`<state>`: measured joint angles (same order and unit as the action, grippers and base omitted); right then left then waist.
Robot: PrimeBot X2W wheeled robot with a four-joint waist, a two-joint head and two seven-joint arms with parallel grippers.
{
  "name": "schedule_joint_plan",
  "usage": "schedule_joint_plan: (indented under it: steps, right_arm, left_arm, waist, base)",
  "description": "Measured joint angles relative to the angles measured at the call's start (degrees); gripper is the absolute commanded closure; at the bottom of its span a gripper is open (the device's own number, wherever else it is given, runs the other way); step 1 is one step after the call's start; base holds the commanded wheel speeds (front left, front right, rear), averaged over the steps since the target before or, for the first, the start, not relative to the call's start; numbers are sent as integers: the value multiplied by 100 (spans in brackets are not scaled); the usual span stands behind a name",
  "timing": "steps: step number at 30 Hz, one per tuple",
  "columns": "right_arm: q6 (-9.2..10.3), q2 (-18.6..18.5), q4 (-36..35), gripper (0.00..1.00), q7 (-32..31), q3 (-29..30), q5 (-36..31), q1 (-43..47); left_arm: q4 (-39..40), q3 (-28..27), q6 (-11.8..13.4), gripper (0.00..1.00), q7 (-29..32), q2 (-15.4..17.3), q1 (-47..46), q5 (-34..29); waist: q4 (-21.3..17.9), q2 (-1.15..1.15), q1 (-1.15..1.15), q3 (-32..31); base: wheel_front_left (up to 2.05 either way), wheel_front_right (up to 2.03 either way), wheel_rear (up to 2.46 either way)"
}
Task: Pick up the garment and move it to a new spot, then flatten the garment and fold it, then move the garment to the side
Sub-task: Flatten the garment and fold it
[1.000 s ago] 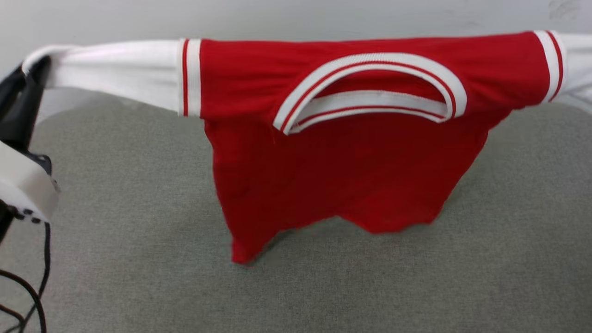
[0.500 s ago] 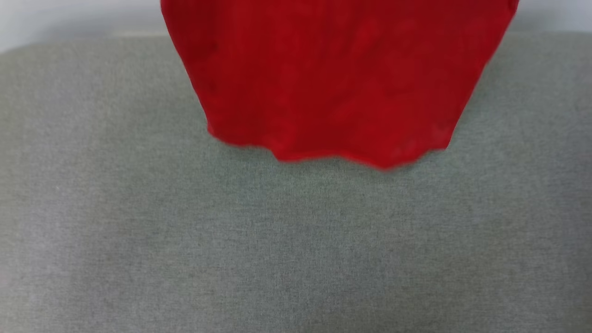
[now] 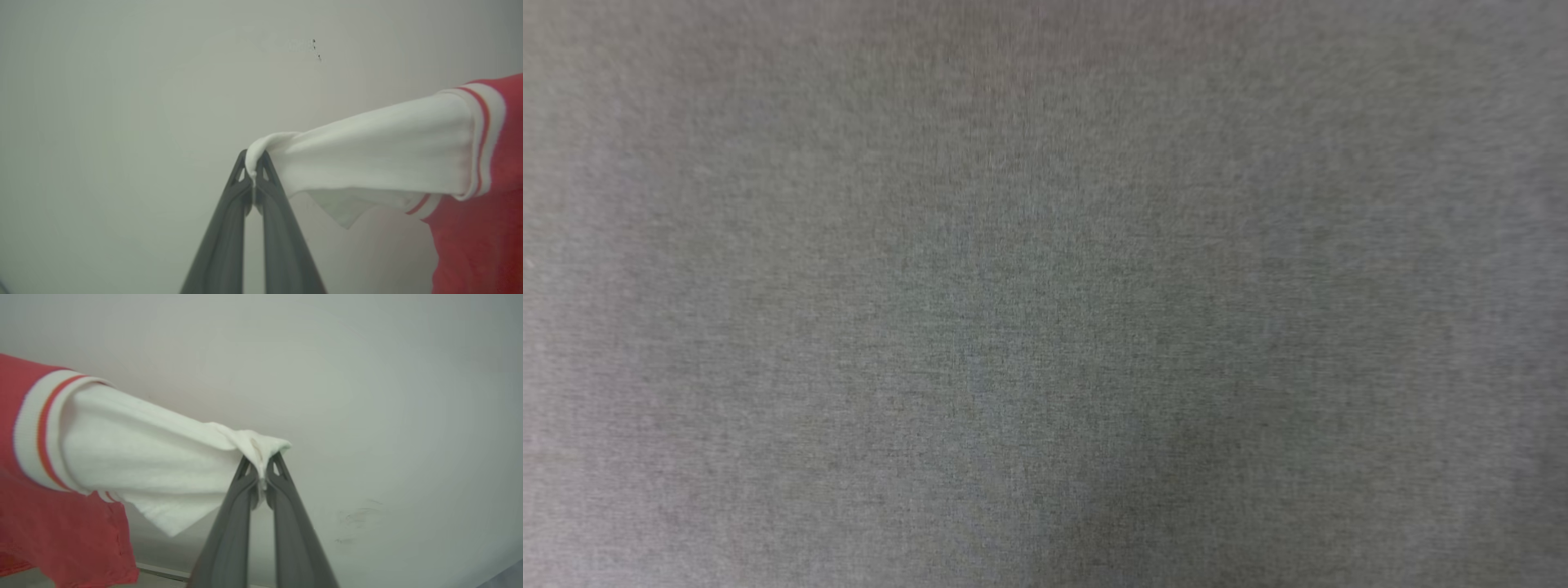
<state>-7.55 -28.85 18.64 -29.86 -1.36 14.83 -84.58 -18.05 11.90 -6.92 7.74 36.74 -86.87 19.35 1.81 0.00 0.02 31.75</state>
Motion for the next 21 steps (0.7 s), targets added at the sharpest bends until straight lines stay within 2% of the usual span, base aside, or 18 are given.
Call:
schedule_joint_plan:
  steps: [5, 10, 14, 21]
  right_arm:
    - [0, 122, 649, 100, 573, -54, -274, -494]
    - [0, 246, 1224, 100, 1107, -99, -350, -493]
    - [0, 287, 1569, 100, 1404, -149, -264, -130]
    - [1, 342, 1980, 100, 1755, -347, 65, 1100]
  left_arm:
    - [-739, 101, 5, 100, -673, -207, -517, -159]
    - [-1287, 219, 35, 100, -1224, -467, -449, -192]
    - [-1616, 327, 35, 100, -1530, -675, 25, -123]
    - [-1887, 508, 37, 100, -1907, -982, 1365, 68]
  waist:
    - [61, 0, 0, 394]
    - [142, 0, 0, 567]
    - [162, 0, -1, 498]
    - [145, 0, -1, 135]
  base:
    - [0, 0, 0]
    - [0, 0, 0]
    - [0, 0, 0]
    - [0, 0, 0]
